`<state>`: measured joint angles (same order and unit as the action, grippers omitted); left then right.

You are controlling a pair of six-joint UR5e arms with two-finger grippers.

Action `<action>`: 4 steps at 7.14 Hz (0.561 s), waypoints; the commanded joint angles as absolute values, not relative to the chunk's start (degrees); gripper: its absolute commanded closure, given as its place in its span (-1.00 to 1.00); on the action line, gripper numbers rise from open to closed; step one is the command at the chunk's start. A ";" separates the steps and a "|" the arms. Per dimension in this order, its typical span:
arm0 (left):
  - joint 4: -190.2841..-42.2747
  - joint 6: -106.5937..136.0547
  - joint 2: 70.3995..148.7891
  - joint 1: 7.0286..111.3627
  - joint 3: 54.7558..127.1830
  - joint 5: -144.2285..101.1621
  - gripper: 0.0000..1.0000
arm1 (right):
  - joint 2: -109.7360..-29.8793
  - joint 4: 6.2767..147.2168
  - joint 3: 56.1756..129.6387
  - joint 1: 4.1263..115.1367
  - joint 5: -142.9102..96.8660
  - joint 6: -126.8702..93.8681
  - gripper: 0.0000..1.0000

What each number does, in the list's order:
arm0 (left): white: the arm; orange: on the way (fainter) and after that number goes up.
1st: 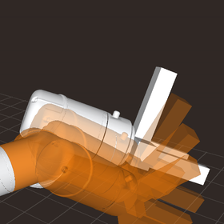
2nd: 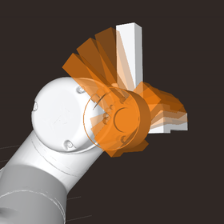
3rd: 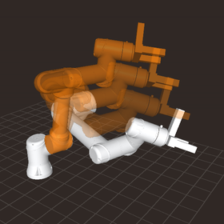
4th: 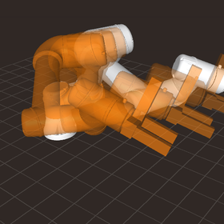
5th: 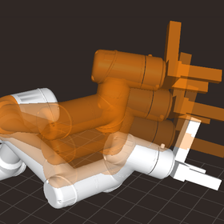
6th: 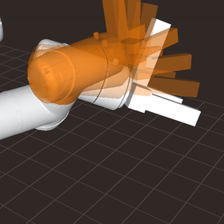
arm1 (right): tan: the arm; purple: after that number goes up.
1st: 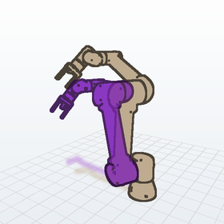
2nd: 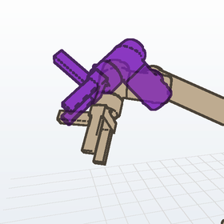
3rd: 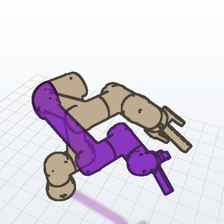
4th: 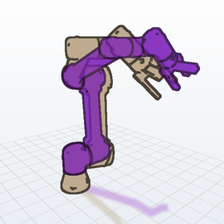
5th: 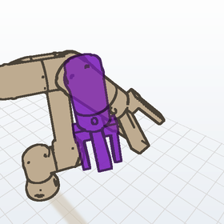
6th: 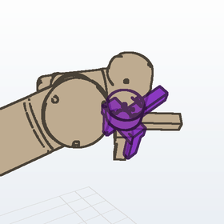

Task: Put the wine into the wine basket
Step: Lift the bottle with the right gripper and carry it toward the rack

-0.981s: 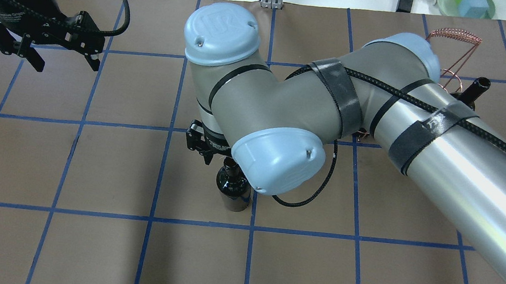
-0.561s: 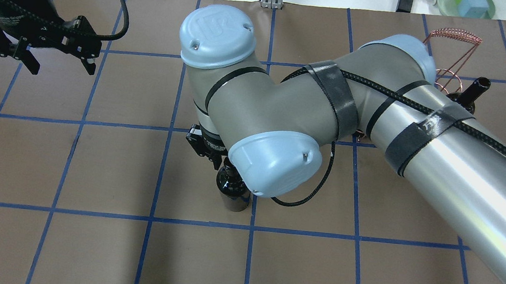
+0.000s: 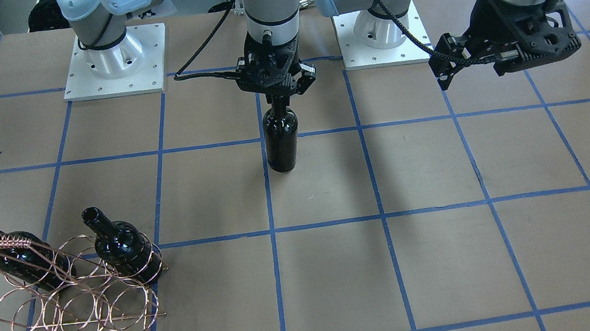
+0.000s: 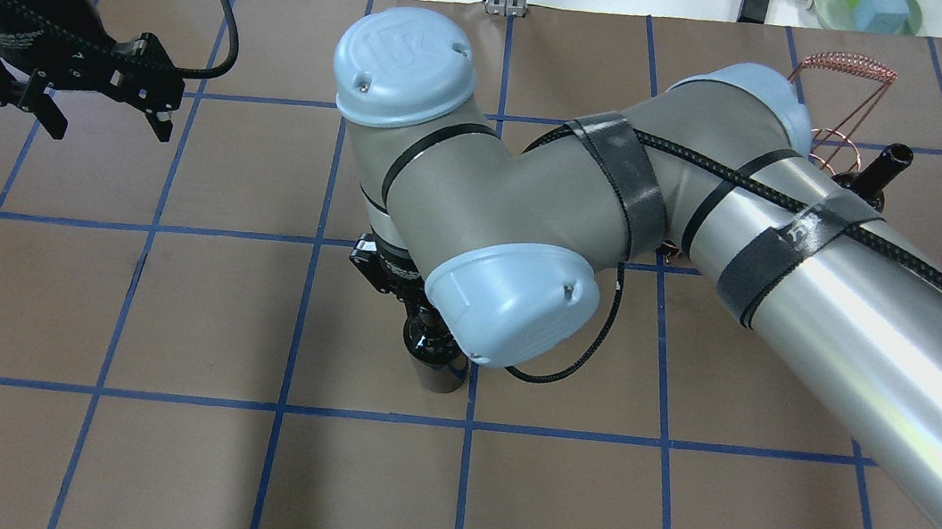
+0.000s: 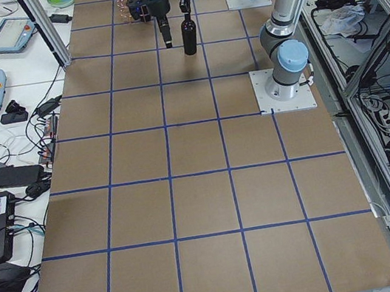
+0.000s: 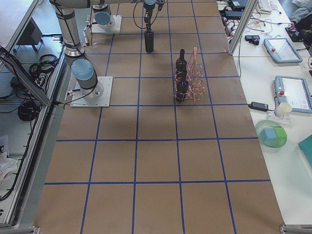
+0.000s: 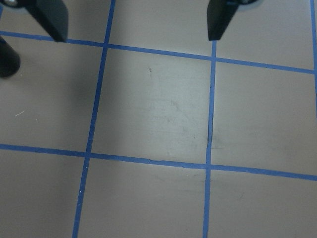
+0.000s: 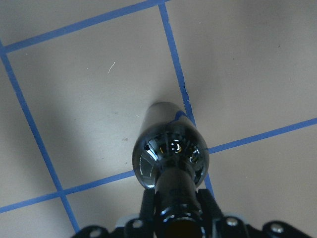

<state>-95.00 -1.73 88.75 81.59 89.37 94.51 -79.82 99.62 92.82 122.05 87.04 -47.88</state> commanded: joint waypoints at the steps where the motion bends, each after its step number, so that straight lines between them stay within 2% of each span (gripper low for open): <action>1: -95.01 -1.76 88.77 81.65 89.91 94.66 -1.00 | -80.41 100.54 91.94 120.60 87.01 -47.29 0.61; 4: -94.83 -1.76 88.59 81.65 90.26 94.75 -1.00 | -83.92 100.37 90.26 112.71 87.63 -38.72 0.69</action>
